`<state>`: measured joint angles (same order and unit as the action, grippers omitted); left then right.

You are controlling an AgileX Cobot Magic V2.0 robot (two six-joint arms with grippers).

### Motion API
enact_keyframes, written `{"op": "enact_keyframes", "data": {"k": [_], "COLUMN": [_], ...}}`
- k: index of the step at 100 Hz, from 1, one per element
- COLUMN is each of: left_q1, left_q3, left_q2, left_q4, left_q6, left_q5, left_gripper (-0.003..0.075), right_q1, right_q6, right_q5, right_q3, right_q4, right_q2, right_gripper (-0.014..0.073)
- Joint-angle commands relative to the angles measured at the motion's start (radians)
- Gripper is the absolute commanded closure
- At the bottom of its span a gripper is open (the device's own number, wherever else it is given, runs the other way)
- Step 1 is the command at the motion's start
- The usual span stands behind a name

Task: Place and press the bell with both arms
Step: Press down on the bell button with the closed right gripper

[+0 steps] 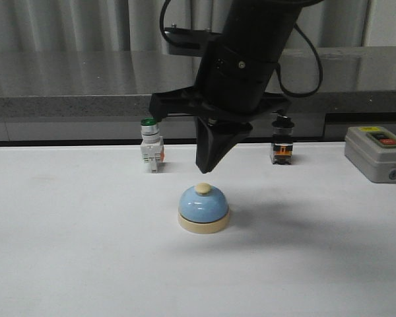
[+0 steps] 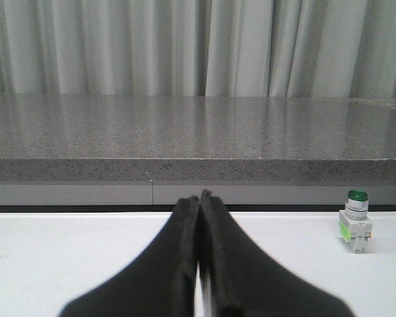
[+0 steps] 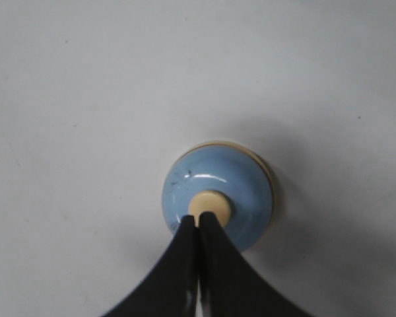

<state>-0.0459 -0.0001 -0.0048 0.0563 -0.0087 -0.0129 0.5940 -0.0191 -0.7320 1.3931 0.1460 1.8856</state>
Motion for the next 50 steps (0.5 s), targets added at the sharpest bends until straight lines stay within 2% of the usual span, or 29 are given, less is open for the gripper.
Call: {"op": "enact_keyframes", "data": {"k": [1, 50], "left_q1": [0.0, 0.0], "left_q3": [0.043, 0.043], "left_q2": [-0.03, -0.03], "left_q4": [0.008, 0.008], "left_q6": [-0.009, -0.009], "left_q5": [0.083, 0.083], "left_gripper": [0.0741, 0.0741], "right_q1": [0.0, 0.0], "right_q6": [0.01, 0.01], "right_q5": [0.02, 0.019], "right_q3": [0.034, 0.034], "right_q4": [0.008, 0.008], "right_q2": [-0.042, 0.046], "right_gripper": [0.0654, 0.0654]}}
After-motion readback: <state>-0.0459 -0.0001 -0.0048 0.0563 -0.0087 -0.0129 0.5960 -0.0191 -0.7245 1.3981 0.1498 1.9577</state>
